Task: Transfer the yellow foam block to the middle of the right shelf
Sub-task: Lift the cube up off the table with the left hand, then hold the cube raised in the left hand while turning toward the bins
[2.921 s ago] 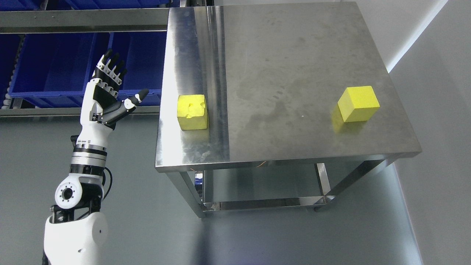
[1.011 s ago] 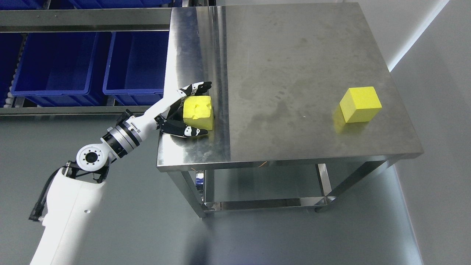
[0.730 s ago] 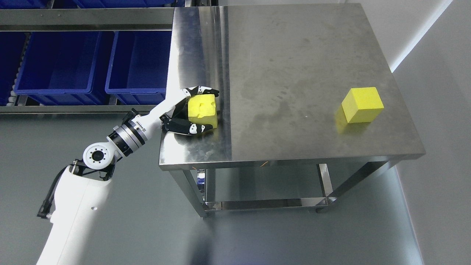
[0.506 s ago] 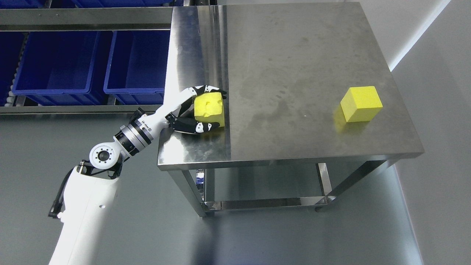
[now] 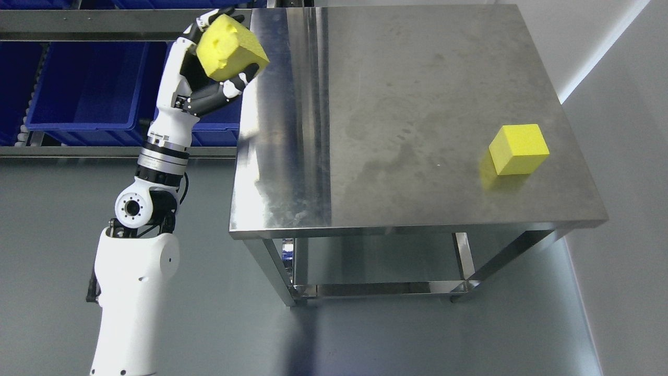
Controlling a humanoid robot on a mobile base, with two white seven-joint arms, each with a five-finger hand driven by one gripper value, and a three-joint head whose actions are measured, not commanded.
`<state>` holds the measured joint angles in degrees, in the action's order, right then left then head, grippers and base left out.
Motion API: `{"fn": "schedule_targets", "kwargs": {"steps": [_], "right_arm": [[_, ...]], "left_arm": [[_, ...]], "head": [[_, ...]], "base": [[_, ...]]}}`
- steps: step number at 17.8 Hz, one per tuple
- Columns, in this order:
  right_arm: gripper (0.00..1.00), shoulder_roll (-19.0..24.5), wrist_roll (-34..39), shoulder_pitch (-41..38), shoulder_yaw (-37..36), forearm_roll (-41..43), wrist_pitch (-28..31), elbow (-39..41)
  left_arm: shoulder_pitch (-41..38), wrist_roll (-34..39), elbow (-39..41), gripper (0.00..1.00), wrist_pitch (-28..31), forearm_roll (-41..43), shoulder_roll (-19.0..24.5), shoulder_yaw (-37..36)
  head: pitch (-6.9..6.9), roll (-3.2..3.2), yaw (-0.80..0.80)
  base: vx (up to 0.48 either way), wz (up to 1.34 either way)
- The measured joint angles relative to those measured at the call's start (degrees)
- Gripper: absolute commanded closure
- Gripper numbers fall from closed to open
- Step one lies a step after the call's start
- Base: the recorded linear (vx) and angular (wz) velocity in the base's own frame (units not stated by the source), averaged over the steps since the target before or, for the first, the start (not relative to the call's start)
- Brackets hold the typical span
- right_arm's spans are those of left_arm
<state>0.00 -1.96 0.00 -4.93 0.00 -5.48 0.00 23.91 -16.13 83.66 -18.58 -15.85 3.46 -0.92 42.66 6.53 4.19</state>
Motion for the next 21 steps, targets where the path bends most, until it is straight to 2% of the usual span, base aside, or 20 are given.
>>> {"fn": "schedule_targets", "kwargs": {"steps": [11,21], "right_arm": [[0.0,0.0,0.0,0.0,0.0,0.0,0.0,0.0],[0.0,0.0,0.0,0.0,0.0,0.0,0.0,0.0]], "left_arm": [[-4.9,2.4,2.5,0.58,-0.3,-2.8,-2.3,4.9],[-9.6,1.8,5.2,0.58,1.2,-3.0,-3.0,6.6]], "head": [[0.0,0.0,0.0],[-0.01,0.0,0.0]], "base": [[-0.007,0.44],[0.019,1.08]]}}
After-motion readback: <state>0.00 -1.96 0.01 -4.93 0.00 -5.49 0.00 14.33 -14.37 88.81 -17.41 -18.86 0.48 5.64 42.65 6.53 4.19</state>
